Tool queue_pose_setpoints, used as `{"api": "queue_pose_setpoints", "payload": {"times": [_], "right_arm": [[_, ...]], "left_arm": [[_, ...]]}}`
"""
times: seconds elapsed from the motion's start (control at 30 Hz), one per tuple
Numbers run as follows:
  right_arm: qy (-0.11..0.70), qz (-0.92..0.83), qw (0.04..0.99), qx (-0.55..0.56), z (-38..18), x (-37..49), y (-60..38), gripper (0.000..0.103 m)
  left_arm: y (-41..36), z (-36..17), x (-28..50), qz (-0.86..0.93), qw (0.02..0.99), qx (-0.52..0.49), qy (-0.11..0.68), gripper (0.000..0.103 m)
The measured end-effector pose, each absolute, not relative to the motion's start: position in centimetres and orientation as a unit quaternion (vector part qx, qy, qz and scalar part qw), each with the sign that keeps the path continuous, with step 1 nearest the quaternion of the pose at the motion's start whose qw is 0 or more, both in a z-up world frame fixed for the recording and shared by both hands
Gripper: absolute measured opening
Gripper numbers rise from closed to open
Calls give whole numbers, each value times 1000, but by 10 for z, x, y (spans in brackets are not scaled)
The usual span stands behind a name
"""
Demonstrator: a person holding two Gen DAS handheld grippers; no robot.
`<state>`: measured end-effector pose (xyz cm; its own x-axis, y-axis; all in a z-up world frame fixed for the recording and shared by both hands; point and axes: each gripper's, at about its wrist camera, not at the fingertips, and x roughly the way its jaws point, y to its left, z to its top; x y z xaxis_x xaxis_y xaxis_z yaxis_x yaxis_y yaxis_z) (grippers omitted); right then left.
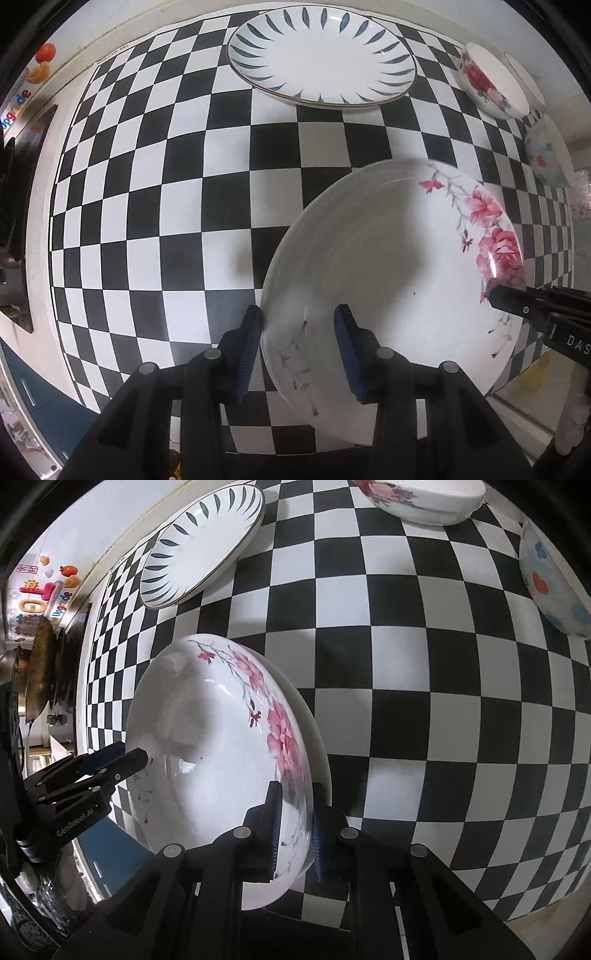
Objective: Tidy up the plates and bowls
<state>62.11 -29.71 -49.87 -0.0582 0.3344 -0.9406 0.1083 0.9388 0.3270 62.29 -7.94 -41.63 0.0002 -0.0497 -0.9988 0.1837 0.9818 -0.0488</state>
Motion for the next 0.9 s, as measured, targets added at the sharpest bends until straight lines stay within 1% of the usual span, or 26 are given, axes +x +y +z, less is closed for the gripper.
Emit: {"api": "queue_pose_setpoints", "payload": {"times": [0.27, 0.57, 0.7, 0.9], "right_arm": [[729, 80, 666, 137, -497, 625, -288, 16], [743, 58, 662, 80, -489, 623, -276, 16], [742, 57, 662, 91, -487, 623, -281, 16], [743, 61, 660, 96, -491, 621, -280, 16]], "left_arm": [[-84, -420, 620, -77, 699, 51, 709, 37], [-82, -424, 612, -87, 700, 48, 708, 37], [-79, -421, 612, -77, 706, 61, 702, 37], [-73, -422, 610, -73, 702, 41, 707, 37]]}}
